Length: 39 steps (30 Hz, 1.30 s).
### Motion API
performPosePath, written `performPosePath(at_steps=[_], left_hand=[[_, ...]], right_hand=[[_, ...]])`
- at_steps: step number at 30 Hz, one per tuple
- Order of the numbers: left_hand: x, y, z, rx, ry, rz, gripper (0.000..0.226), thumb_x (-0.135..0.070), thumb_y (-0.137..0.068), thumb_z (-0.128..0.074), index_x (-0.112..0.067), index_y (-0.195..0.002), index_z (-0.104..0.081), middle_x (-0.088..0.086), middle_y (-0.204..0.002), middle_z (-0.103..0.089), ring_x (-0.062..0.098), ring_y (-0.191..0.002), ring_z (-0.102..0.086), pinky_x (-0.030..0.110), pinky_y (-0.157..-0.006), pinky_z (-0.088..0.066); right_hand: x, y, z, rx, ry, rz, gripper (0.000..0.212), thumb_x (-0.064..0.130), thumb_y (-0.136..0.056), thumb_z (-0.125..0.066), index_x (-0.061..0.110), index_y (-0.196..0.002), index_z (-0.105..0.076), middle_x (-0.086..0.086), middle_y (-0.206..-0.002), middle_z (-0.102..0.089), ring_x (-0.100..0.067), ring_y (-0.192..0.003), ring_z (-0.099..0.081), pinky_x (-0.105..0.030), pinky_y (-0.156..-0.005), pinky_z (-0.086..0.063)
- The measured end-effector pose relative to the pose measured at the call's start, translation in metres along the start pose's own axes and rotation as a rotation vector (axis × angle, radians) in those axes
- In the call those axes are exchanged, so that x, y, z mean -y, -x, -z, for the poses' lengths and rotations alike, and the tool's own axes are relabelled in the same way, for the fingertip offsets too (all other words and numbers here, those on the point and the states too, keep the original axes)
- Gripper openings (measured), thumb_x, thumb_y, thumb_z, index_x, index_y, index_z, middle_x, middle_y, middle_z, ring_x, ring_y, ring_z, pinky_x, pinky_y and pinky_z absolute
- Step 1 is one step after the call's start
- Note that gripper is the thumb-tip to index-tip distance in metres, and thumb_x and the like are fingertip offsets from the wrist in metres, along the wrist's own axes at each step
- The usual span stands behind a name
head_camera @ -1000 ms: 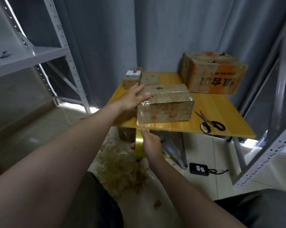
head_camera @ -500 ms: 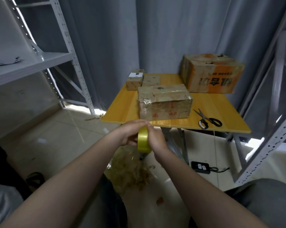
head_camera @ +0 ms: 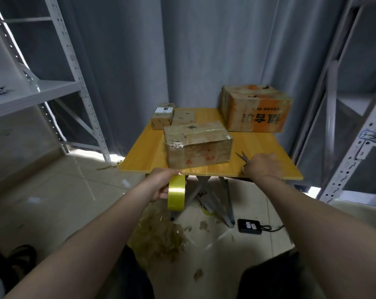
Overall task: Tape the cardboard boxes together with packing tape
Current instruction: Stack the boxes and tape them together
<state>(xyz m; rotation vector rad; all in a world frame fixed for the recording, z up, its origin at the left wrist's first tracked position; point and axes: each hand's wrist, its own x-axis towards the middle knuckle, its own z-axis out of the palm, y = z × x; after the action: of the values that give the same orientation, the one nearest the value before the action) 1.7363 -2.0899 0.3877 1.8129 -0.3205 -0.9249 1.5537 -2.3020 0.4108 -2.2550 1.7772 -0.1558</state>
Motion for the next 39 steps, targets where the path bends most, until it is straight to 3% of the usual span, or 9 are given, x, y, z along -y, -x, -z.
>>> performPosePath(at_steps=[4, 9, 14, 18, 22, 25, 28, 35, 39], left_hand=[[-0.001, -0.003, -0.001, 0.009, -0.007, 0.023, 0.024, -0.028, -0.101, -0.065, -0.01, -0.117, -0.067, 0.01, -0.094, -0.081, 0.02, -0.067, -0.071, 0.03, -0.053, -0.059], [0.0, -0.004, -0.001, -0.001, 0.004, 0.029, 0.026, -0.027, -0.1, -0.065, -0.011, -0.12, -0.067, 0.011, -0.097, -0.081, 0.023, -0.071, -0.07, 0.031, -0.056, -0.059], [0.0, -0.001, 0.001, -0.015, 0.009, 0.018, 0.031, -0.024, -0.098, -0.066, -0.006, -0.123, -0.067, 0.022, -0.117, -0.075, 0.02, -0.054, -0.063, 0.03, -0.051, -0.055], [0.0, 0.003, 0.001, -0.01, 0.019, 0.012, 0.033, -0.025, -0.097, -0.07, -0.007, -0.124, -0.066, 0.02, -0.119, -0.075, 0.026, -0.074, -0.067, 0.031, -0.052, -0.056], [0.002, 0.006, 0.002, -0.004, 0.04, 0.003, 0.023, -0.024, -0.097, -0.07, -0.01, -0.115, -0.069, 0.018, -0.11, -0.077, 0.025, -0.073, -0.068, 0.029, -0.049, -0.056], [0.003, 0.006, 0.003, -0.013, 0.06, -0.019, 0.012, -0.022, -0.098, -0.068, -0.01, -0.096, -0.069, 0.014, -0.076, -0.073, 0.019, -0.049, -0.064, 0.026, -0.042, -0.052], [0.005, 0.004, 0.004, -0.019, 0.05, -0.023, 0.012, -0.022, -0.099, -0.067, -0.011, -0.094, -0.068, 0.01, -0.074, -0.064, 0.017, -0.043, -0.06, 0.026, -0.042, -0.052], [0.007, 0.004, 0.005, 0.029, 0.079, -0.029, 0.019, -0.025, -0.099, -0.069, -0.012, -0.112, -0.07, 0.024, -0.114, -0.075, 0.031, -0.086, -0.069, 0.039, -0.068, -0.06], [0.006, 0.005, 0.005, 0.04, 0.08, -0.024, 0.021, -0.025, -0.098, -0.07, -0.013, -0.115, -0.071, 0.02, -0.112, -0.077, 0.031, -0.085, -0.071, 0.037, -0.065, -0.061]], right_hand=[[-0.009, -0.008, -0.002, 0.035, 0.018, 0.032, 0.045, 0.05, -0.096, -0.068, 0.014, -0.123, -0.068, -0.016, -0.13, -0.056, -0.038, -0.115, -0.061, -0.042, -0.088, -0.053], [-0.005, -0.01, -0.001, 0.028, -0.047, 0.034, 0.033, 0.045, -0.091, -0.075, 0.014, -0.087, -0.064, -0.01, -0.096, -0.065, -0.032, -0.09, -0.064, -0.034, -0.066, -0.046], [0.01, -0.013, 0.003, 0.073, -0.922, -0.022, 0.032, 0.034, -0.101, -0.061, 0.012, -0.078, -0.065, -0.011, -0.074, -0.064, -0.021, -0.053, -0.057, -0.027, -0.049, -0.04], [0.024, -0.001, 0.008, 0.431, -1.398, 0.284, 0.018, 0.017, -0.104, -0.061, 0.004, -0.11, -0.07, -0.011, -0.087, -0.071, -0.014, -0.046, -0.055, -0.024, -0.037, -0.043], [0.024, 0.009, 0.016, 0.889, -1.008, 0.454, 0.039, 0.024, -0.079, -0.085, 0.002, -0.108, -0.073, -0.009, -0.082, -0.073, -0.018, -0.062, -0.065, -0.027, -0.053, -0.061], [0.02, 0.013, 0.02, 1.107, -0.593, 0.461, 0.045, 0.024, -0.077, -0.085, -0.001, -0.109, -0.068, -0.004, -0.071, -0.071, -0.018, -0.066, -0.068, -0.03, -0.064, -0.064], [0.017, 0.009, 0.02, 1.033, -0.454, 0.412, 0.044, 0.025, -0.077, -0.087, 0.0, -0.11, -0.072, -0.006, -0.072, -0.068, -0.018, -0.067, -0.068, -0.035, -0.071, -0.064], [0.045, 0.004, 0.023, 1.01, -0.34, 0.459, 0.064, 0.026, -0.066, -0.09, -0.004, -0.118, -0.068, -0.005, -0.07, -0.068, -0.019, -0.069, -0.066, -0.037, -0.073, -0.064], [0.064, 0.001, 0.025, 1.033, -0.27, 0.507, 0.072, 0.028, -0.064, -0.092, -0.005, -0.122, -0.066, -0.004, -0.068, -0.07, -0.018, -0.07, -0.067, -0.036, -0.075, -0.063]])
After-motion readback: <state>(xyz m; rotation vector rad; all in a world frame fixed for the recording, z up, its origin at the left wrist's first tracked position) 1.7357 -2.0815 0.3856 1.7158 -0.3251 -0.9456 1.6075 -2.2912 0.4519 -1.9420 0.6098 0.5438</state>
